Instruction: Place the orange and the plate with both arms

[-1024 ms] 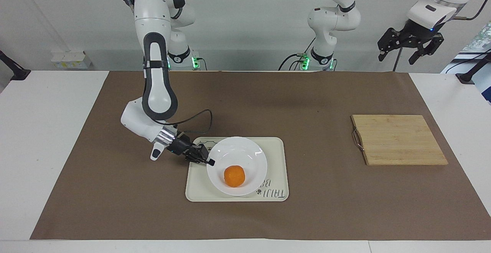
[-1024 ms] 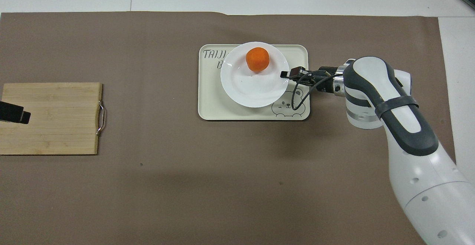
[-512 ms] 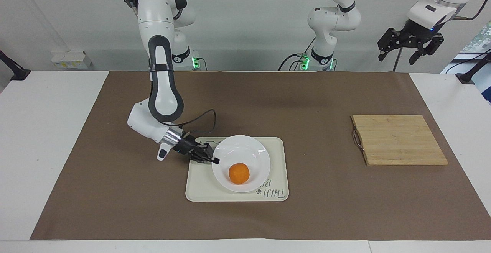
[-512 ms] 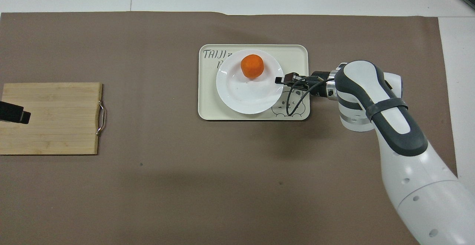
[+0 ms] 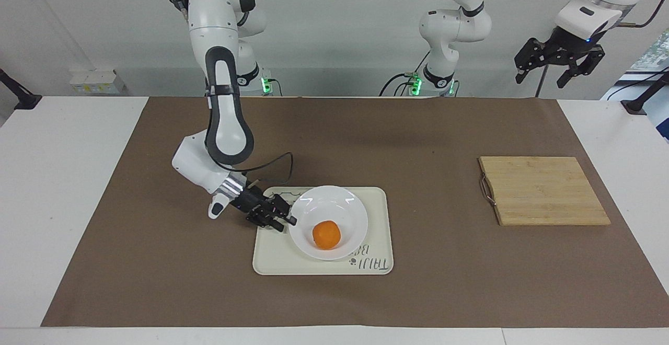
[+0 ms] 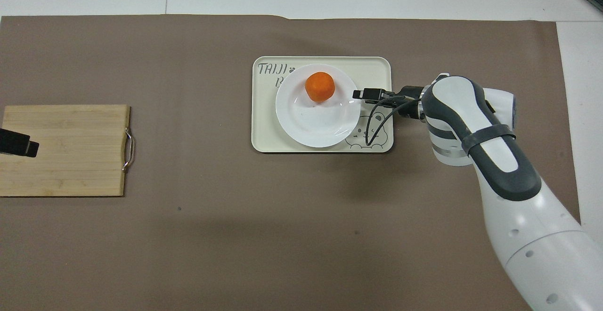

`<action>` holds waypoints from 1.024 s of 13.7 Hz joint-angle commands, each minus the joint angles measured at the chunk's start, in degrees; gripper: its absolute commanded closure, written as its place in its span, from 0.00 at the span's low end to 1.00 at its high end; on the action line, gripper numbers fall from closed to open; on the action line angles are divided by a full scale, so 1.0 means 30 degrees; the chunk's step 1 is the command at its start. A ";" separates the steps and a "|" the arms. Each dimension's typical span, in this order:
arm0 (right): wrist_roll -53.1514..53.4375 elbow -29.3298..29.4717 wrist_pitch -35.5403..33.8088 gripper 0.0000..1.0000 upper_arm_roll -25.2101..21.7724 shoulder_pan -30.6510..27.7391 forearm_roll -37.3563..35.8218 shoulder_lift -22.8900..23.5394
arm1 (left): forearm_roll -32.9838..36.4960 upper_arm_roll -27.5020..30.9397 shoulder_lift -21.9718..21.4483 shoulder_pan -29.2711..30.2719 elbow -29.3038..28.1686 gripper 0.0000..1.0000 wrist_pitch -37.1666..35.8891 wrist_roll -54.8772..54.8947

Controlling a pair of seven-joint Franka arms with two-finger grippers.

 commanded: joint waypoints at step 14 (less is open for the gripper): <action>1.4307 0.0047 -0.5258 0.00 -0.0366 -0.0256 -1.9184 -0.5971 | 0.0092 -0.0050 -0.0067 0.0090 0.0203 0.00 -0.0226 -0.0158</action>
